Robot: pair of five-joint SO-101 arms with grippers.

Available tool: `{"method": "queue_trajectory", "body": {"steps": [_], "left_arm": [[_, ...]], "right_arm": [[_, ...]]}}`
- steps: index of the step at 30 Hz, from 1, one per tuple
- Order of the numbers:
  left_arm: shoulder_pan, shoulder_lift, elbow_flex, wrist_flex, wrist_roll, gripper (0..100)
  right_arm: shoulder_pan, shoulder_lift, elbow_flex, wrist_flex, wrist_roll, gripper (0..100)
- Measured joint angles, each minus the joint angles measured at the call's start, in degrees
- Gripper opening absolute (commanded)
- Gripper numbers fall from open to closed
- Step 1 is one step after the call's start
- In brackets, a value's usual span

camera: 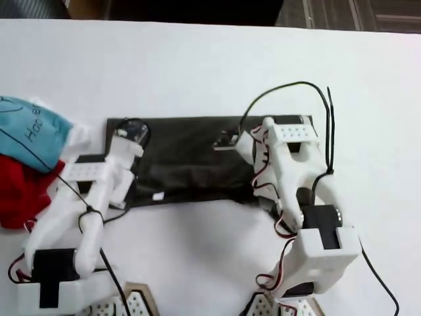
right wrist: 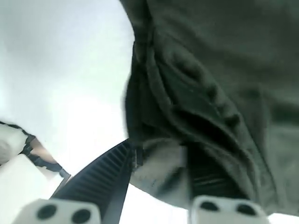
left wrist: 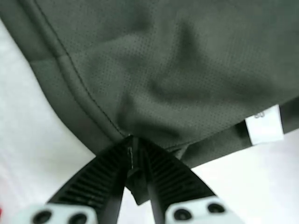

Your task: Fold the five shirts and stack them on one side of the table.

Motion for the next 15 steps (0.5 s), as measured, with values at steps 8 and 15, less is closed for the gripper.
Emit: {"method": "queue_trajectory", "body": {"steps": [8,15], "left_arm": [[0.0,0.0,0.0,0.0,0.0,3],[0.0,0.0,0.0,0.0,0.0,3]], "right_arm": [[-0.2,0.3,-0.1,1.1,0.0,27.2],[-0.1,0.4,-4.5,0.3,0.0,27.2]]}}
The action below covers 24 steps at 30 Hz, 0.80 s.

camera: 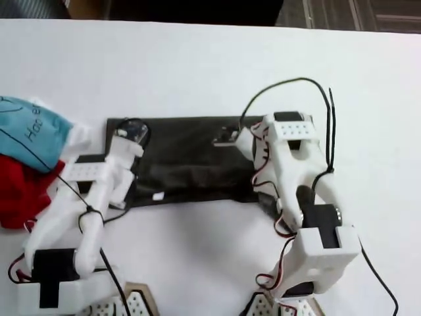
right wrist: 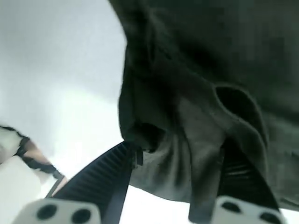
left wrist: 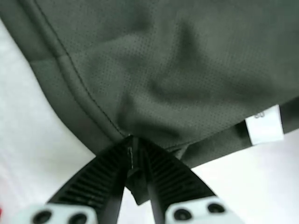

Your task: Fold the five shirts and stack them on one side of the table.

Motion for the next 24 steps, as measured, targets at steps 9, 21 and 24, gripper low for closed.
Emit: {"method": "queue_trajectory", "body": {"steps": [9,21,24], "left_arm": [[0.0,0.0,0.0,0.0,0.0,3],[0.0,0.0,0.0,0.0,0.0,3],[0.0,0.0,0.0,0.0,0.0,3]], "right_arm": [[0.0,3.3,-6.1,0.5,0.0,27.1],[0.1,6.3,-5.8,-1.4,0.0,5.9],[0.1,6.9,-5.8,-2.5,0.0,3.5]]}}
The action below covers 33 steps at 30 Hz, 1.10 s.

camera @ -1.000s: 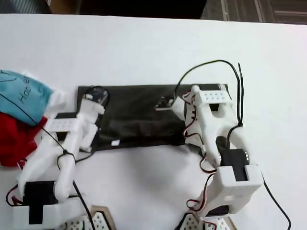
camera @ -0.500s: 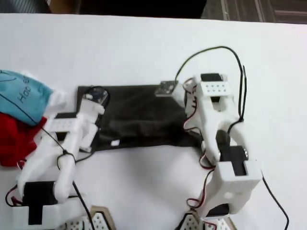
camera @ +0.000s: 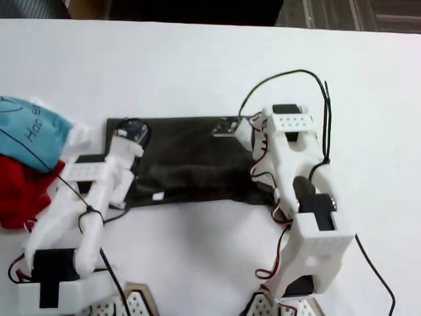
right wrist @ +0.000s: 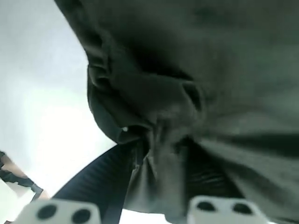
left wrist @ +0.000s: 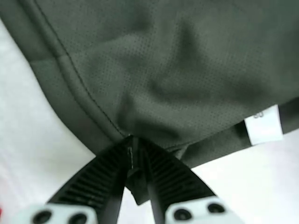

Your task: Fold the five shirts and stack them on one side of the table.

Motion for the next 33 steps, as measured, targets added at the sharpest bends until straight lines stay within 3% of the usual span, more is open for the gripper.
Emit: {"method": "queue_trajectory", "body": {"steps": [15,21,28,33], "left_arm": [[0.0,0.0,0.0,0.0,0.0,3],[0.0,0.0,0.0,0.0,0.0,3],[0.0,0.0,0.0,0.0,0.0,3],[0.0,0.0,0.0,0.0,0.0,3]], "right_arm": [[0.0,1.1,-19.1,7.5,0.0,2.0],[0.0,9.6,-26.5,7.6,0.0,2.9],[-0.1,22.6,-42.5,11.8,-1.9,25.9],[0.0,24.5,-51.7,13.2,-2.8,27.2]]}}
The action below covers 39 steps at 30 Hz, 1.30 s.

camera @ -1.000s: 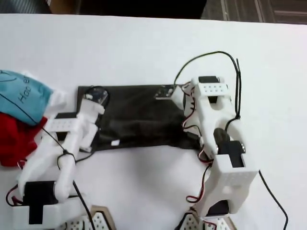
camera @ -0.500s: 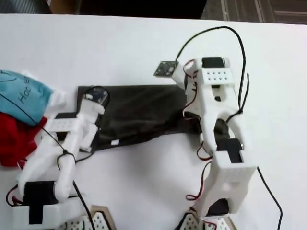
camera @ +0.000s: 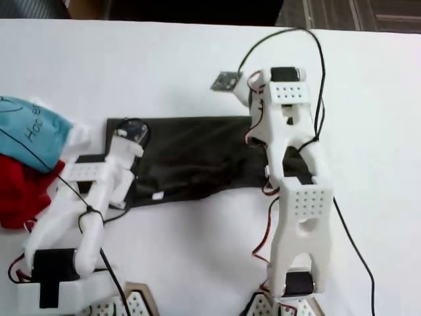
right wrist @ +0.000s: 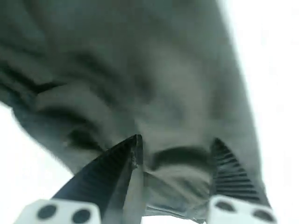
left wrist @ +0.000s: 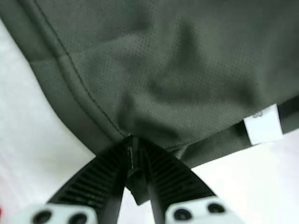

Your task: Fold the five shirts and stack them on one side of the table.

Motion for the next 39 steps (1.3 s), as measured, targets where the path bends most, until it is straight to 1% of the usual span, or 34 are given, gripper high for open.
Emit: {"method": "queue_trajectory", "body": {"steps": [3,4,6,8,9,10,12,14,16,19,22,25,30,33,39], "left_arm": [[0.0,0.0,0.0,0.0,0.0,3],[0.0,0.0,0.0,0.0,0.0,3],[0.0,0.0,0.0,0.0,0.0,3],[0.0,0.0,0.0,0.0,0.0,3],[0.0,0.0,0.0,0.0,0.0,3],[0.0,0.0,0.0,0.0,0.0,3],[0.0,0.0,0.0,0.0,0.0,3],[0.0,0.0,0.0,0.0,0.0,3],[0.0,0.0,0.0,0.0,0.0,3],[0.0,0.0,0.0,0.0,-0.9,3],[0.0,0.0,0.0,0.0,-1.2,3],[0.0,0.0,0.0,0.0,-1.2,3],[0.0,0.0,0.0,0.0,-1.2,3],[0.0,0.0,0.0,0.0,-1.2,3],[0.0,0.0,0.0,0.0,-1.2,3]], "right_arm": [[0.1,0.0,-1.3,0.3,0.0,26.9],[0.2,0.0,-1.4,0.6,0.0,25.2],[1.1,0.0,-1.4,1.0,-0.4,16.2],[2.8,-0.5,-0.6,1.0,-2.6,0.9],[3.6,-1.6,0.6,1.0,-4.0,1.8],[4.4,-3.3,2.1,1.0,-4.9,4.6],[5.5,-8.7,6.9,1.0,-6.2,2.4],[5.6,-15.6,14.7,1.0,-5.9,2.3],[4.7,-23.1,24.9,0.9,-4.2,4.5],[1.8,-34.5,41.8,0.4,-2.3,11.9],[-0.2,-44.4,56.5,-4.6,-2.0,22.4],[-0.4,-49.6,66.5,-10.1,-1.6,28.9],[-0.3,-50.1,73.0,-15.4,-1.2,28.6],[-0.3,-49.6,73.1,-17.5,-1.2,28.6],[0.3,-42.6,73.1,-21.2,-1.2,28.6]]}}
